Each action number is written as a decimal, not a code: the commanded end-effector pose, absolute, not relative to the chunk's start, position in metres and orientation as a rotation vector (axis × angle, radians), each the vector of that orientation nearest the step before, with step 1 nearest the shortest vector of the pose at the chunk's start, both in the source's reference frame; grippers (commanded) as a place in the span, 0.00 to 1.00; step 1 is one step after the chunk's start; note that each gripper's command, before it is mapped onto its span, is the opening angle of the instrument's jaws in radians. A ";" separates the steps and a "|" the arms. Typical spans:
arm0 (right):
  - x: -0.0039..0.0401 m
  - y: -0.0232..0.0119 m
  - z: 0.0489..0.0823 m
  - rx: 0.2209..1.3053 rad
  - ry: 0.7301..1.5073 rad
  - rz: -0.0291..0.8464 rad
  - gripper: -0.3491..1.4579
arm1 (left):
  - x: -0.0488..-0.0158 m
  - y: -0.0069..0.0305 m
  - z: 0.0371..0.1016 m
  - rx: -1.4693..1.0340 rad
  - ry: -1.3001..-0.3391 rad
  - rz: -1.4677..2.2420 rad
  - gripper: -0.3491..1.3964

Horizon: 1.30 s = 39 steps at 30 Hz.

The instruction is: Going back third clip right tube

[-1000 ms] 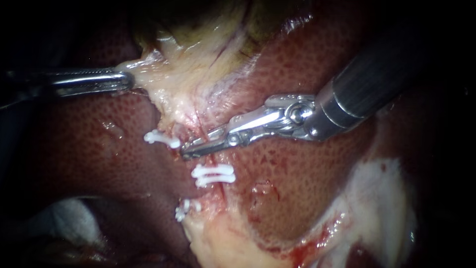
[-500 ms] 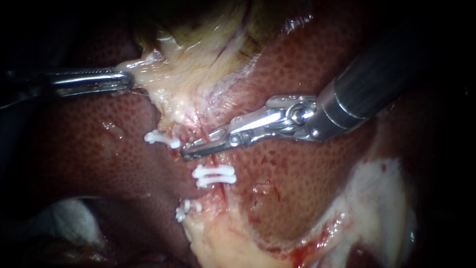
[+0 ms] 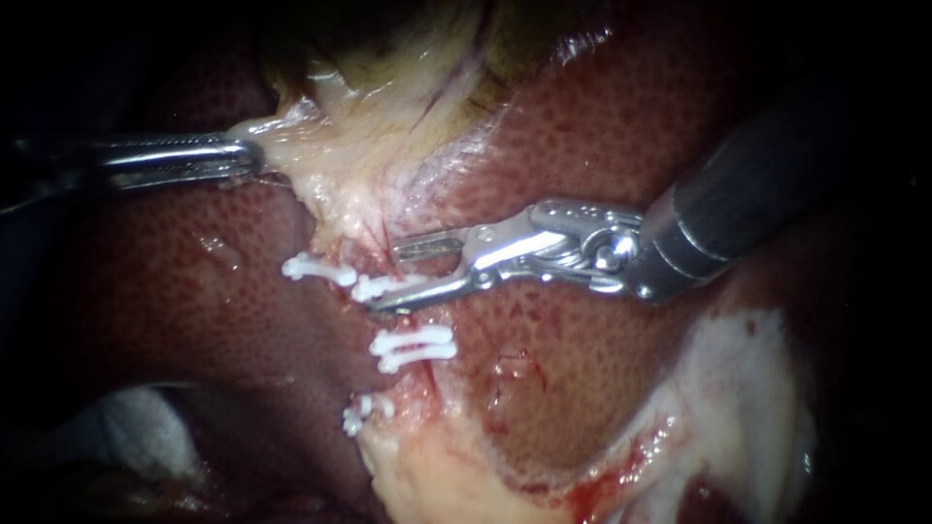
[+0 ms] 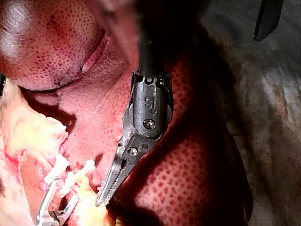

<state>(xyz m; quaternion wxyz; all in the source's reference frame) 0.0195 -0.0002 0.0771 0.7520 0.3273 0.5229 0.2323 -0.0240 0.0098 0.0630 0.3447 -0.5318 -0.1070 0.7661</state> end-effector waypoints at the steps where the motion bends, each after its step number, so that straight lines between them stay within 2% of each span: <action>1: 0.0194 -0.0004 0.0769 0.716 1.143 0.501 0.47 | -0.0240 0.0097 0.0632 -1.382 -0.280 1.990 0.00; 10: 0.0165 -0.0009 0.0761 0.704 1.159 0.444 0.47 | -0.0239 0.0097 0.0633 -1.381 -0.284 1.986 0.00; 17: 0.0131 -0.0025 0.0741 0.676 1.177 0.382 0.47 | -0.0239 0.0097 0.0635 -1.382 -0.283 1.987 0.00; 22: 0.0097 -0.0033 0.0725 0.626 1.185 0.354 0.47 | -0.0239 0.0097 0.0635 -1.382 -0.283 1.987 0.00; 28: 0.0059 -0.0027 0.0704 0.566 1.182 0.349 0.47 | -0.0240 0.0097 0.0636 -1.381 -0.283 1.987 0.00; 39: 0.0041 -0.0022 0.0685 0.556 1.193 0.318 0.47 | -0.0248 0.0093 0.0643 -1.370 -0.278 1.997 0.00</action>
